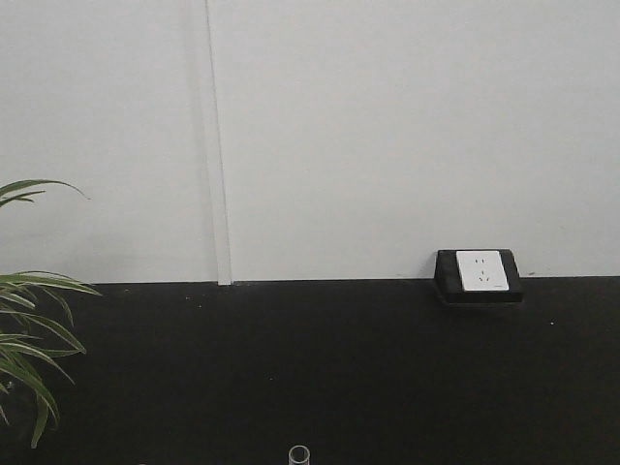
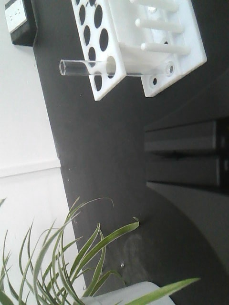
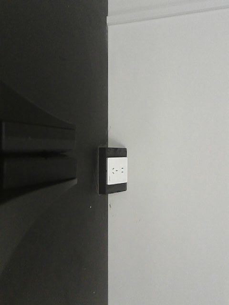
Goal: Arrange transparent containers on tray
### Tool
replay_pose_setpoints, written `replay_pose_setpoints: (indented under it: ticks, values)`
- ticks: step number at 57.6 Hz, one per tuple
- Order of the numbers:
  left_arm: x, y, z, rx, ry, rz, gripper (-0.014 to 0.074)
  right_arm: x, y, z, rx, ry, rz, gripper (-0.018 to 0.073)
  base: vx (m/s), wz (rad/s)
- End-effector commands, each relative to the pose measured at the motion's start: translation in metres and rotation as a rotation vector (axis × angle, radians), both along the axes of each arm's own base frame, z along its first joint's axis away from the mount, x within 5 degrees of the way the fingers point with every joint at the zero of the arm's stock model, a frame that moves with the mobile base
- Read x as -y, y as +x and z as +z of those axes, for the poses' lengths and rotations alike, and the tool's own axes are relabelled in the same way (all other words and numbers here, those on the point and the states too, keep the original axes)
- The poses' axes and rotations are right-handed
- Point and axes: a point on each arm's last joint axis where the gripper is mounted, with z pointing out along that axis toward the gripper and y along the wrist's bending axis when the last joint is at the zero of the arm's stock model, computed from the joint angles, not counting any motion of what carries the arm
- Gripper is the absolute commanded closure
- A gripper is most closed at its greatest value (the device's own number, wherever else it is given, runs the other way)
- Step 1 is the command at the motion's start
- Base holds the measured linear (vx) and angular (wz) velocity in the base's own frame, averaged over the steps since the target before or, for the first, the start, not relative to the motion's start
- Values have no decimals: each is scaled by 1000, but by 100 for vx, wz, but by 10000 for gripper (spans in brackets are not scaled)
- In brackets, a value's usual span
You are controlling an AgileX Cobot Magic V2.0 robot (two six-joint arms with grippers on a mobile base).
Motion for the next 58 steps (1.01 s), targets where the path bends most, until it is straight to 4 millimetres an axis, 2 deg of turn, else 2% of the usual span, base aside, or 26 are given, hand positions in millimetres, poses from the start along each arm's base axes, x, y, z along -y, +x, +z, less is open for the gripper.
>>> replay_pose_setpoints:
  ticks: [1,58]
  values:
    - [1,0,-2,68,-20,-4,603,0,-1,5,81,-7,1,571,0,0]
    - [1,0,-1,78,-22,-4,603,0,-1,5,82,-7,1,571,0,0]
